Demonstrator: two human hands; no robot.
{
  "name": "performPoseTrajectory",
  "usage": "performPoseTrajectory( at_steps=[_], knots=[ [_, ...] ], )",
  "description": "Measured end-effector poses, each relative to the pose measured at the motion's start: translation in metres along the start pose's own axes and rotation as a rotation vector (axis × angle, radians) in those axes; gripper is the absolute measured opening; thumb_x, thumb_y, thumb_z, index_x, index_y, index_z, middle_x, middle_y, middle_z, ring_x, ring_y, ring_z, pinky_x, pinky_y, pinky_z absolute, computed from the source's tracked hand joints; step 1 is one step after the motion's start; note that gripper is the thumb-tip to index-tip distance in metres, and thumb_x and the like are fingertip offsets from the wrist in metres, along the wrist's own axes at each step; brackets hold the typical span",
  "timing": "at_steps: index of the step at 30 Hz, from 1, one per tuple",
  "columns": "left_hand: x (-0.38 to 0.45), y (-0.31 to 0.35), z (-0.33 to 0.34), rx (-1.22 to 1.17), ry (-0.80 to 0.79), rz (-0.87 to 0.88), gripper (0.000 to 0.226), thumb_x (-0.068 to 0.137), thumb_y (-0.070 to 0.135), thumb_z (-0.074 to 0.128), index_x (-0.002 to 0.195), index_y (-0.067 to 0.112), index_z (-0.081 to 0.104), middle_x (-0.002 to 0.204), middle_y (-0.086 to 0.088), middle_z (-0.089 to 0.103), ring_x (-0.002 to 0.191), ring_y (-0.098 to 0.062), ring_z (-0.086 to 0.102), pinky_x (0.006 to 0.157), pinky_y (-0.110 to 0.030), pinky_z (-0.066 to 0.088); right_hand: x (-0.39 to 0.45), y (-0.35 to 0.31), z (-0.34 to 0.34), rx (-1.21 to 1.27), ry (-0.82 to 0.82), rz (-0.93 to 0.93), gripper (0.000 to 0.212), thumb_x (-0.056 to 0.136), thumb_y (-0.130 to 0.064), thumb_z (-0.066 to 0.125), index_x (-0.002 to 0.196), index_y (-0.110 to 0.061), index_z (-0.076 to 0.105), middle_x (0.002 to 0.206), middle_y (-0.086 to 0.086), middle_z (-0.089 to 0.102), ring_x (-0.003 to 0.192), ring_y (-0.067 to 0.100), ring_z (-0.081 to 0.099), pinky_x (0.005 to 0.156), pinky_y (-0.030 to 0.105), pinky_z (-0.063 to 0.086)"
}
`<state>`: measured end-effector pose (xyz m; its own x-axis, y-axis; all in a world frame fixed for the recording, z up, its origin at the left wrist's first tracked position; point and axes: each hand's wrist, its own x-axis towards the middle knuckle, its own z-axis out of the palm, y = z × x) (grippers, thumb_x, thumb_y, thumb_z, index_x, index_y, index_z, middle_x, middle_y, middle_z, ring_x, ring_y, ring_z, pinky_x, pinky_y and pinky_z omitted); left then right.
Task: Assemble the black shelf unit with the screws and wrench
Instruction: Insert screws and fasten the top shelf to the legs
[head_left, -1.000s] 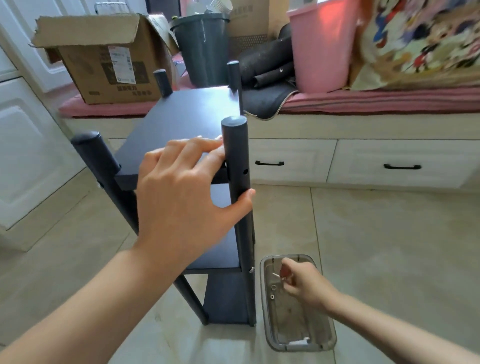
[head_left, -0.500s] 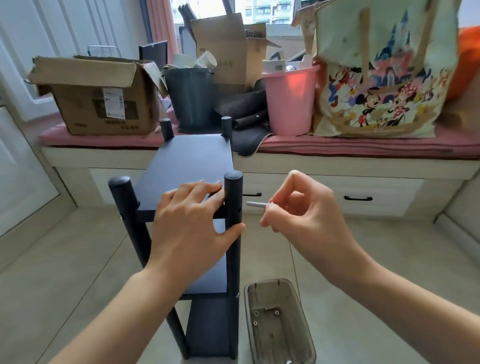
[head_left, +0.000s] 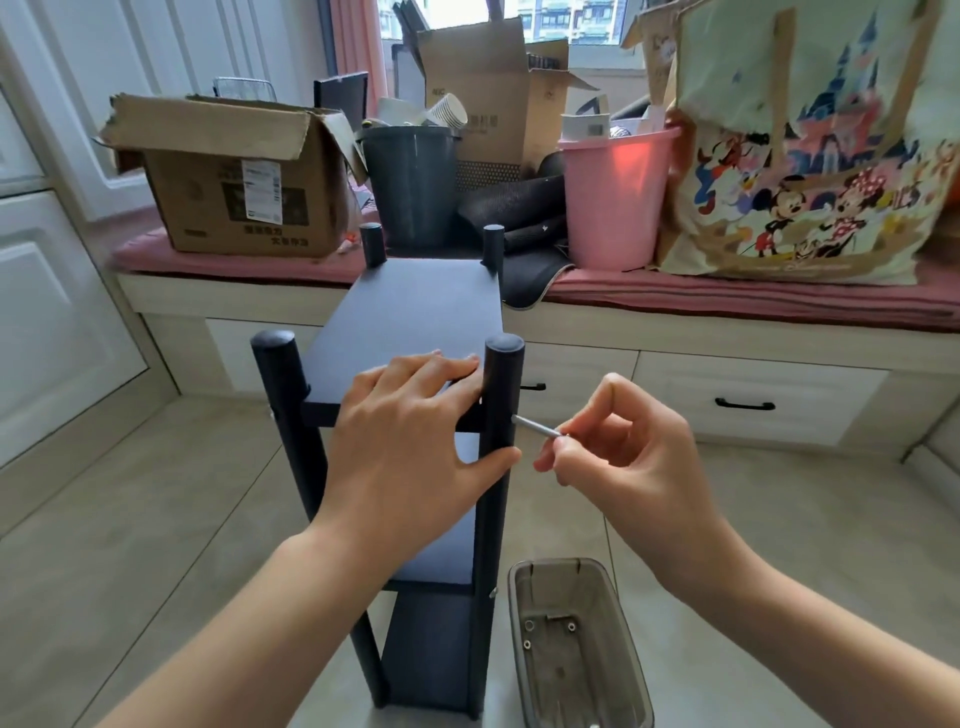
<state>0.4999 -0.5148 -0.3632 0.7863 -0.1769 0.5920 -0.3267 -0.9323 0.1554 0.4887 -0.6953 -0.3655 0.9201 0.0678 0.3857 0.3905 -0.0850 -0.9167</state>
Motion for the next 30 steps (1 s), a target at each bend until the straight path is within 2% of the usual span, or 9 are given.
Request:
performPoseTrajectory(
  at_steps=[2,4,7,10,14,19,22,25,30],
  knots=[
    [-0.0004,0.0005,-0.001,-0.002,-0.015,-0.006,0.059,0.071,0.055,0.082,0.12,0.023,0.072,0.124,0.003,0.07,0.124,-0.028,0.059,0.102,-0.048,0.041,0.0007,0.0011,-0.0012,-0.006,-0.01,0.016,0.012,0.073,-0.01,0.062,0.075,-0.003,0.052,0.069,0.014,0.07,0.061,0.033,0.058,0.06,0.032,0.048],
    [-0.0007,0.0007,-0.0019,-0.004,-0.03,-0.013,0.06,0.072,0.055,0.081,0.122,0.023,0.071,0.126,0.003,0.069,0.126,-0.027,0.058,0.104,-0.048,0.04,0.0008,0.0018,-0.0023,-0.004,-0.015,0.03,0.012,0.075,-0.009,0.062,0.077,-0.002,0.053,0.07,0.01,0.072,0.061,0.019,0.061,0.061,0.029,0.049],
    [-0.0008,0.001,-0.0028,-0.011,-0.044,-0.024,0.063,0.072,0.056,0.081,0.125,0.023,0.069,0.129,0.004,0.068,0.129,-0.027,0.056,0.106,-0.048,0.039,0.0004,0.0025,-0.0034,0.008,-0.029,0.033,0.012,0.081,-0.001,0.065,0.078,-0.001,0.053,0.071,0.009,0.073,0.063,0.012,0.066,0.061,0.023,0.052],
    [-0.0009,0.0007,-0.0029,-0.014,-0.047,-0.026,0.065,0.071,0.055,0.083,0.126,0.023,0.069,0.131,0.004,0.067,0.13,-0.026,0.056,0.107,-0.047,0.038,-0.0007,0.0019,-0.0026,0.002,-0.04,0.013,0.015,0.084,0.009,0.063,0.078,-0.001,0.053,0.071,0.01,0.073,0.062,0.011,0.067,0.058,0.017,0.05],
    [-0.0012,-0.0008,-0.0021,-0.013,-0.043,-0.016,0.065,0.07,0.054,0.083,0.125,0.022,0.07,0.13,0.003,0.068,0.129,-0.027,0.057,0.106,-0.048,0.04,-0.0002,0.0011,-0.0028,-0.015,-0.033,-0.016,0.017,0.081,0.008,0.065,0.076,-0.003,0.053,0.07,0.014,0.071,0.059,0.009,0.064,0.057,0.012,0.045],
    [-0.0005,-0.0016,-0.0022,-0.019,-0.044,-0.02,0.065,0.071,0.056,0.081,0.126,0.024,0.069,0.13,0.004,0.067,0.129,-0.026,0.056,0.106,-0.046,0.039,-0.002,0.0012,-0.0021,-0.077,-0.033,-0.031,0.016,0.076,-0.008,0.069,0.073,-0.013,0.054,0.07,0.013,0.069,0.068,0.021,0.069,0.065,0.019,0.051],
    [0.0,-0.0018,-0.0016,-0.022,-0.04,-0.016,0.064,0.071,0.056,0.081,0.125,0.024,0.07,0.13,0.003,0.067,0.129,-0.026,0.056,0.106,-0.046,0.039,-0.0005,0.001,-0.0032,-0.048,-0.014,0.006,0.016,0.076,-0.006,0.069,0.072,-0.011,0.054,0.069,0.012,0.07,0.061,0.018,0.062,0.058,0.024,0.047],
    [0.0,-0.0023,-0.0003,-0.025,-0.026,-0.011,0.064,0.071,0.056,0.081,0.124,0.024,0.07,0.13,0.003,0.067,0.128,-0.027,0.057,0.105,-0.047,0.039,-0.0007,-0.0001,-0.004,-0.066,-0.019,0.001,0.02,0.081,0.002,0.069,0.074,-0.01,0.054,0.07,0.011,0.071,0.06,0.018,0.061,0.059,0.029,0.049],
    [-0.0007,-0.0023,0.0007,-0.018,0.004,0.011,0.066,0.073,0.066,0.07,0.122,0.023,0.071,0.128,0.003,0.068,0.127,-0.027,0.058,0.104,-0.047,0.041,-0.0033,-0.001,0.0037,-0.271,-0.039,-0.112,0.02,0.077,-0.001,0.077,0.076,-0.012,0.059,0.074,0.001,0.07,0.074,0.018,0.072,0.075,0.025,0.058]
  ],
)
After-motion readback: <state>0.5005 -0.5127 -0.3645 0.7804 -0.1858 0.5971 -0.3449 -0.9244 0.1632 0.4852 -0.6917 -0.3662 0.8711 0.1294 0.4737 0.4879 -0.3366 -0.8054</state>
